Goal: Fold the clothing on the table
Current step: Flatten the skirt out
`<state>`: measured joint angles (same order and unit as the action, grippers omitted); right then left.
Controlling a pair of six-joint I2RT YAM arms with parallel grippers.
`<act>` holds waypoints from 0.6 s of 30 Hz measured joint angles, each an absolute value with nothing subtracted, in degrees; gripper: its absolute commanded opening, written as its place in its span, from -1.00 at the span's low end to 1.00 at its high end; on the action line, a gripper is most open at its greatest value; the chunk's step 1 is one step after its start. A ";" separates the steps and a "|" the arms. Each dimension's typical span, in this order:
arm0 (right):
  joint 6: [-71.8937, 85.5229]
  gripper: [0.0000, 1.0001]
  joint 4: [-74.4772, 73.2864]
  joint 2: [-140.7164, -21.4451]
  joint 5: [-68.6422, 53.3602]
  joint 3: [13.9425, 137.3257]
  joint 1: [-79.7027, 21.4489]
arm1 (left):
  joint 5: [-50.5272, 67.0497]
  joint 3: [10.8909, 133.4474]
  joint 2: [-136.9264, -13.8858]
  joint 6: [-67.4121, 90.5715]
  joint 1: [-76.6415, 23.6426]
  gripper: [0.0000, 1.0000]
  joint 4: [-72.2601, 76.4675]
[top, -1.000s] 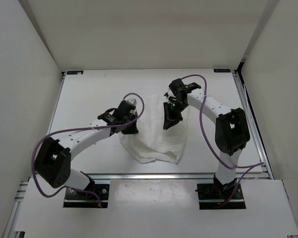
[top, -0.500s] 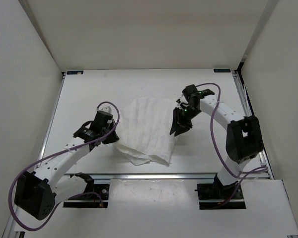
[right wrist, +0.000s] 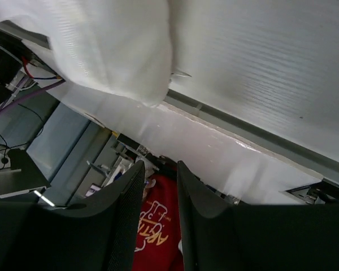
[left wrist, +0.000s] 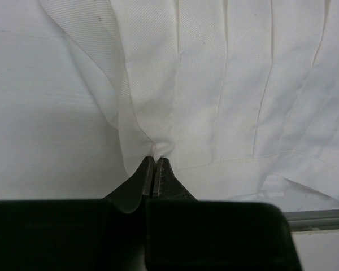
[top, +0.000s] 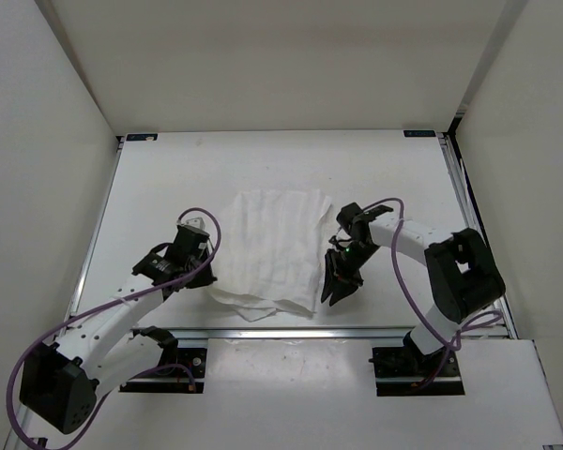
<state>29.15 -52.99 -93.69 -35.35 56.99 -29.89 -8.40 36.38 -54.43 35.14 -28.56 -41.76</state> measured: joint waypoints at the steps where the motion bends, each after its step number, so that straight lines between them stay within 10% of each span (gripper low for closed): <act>1: 29.65 -0.28 -52.25 -93.93 -35.66 55.64 -30.20 | -8.47 36.38 -54.41 35.07 -28.80 -1.00 -41.87; 18: 33.87 -0.30 -40.53 -108.99 -33.19 61.14 -35.09 | -9.10 36.38 -54.81 34.37 -30.17 -1.00 -42.37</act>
<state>33.87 -40.53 -108.99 -33.19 61.14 -35.09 -9.10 36.38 -54.81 34.37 -30.17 -42.37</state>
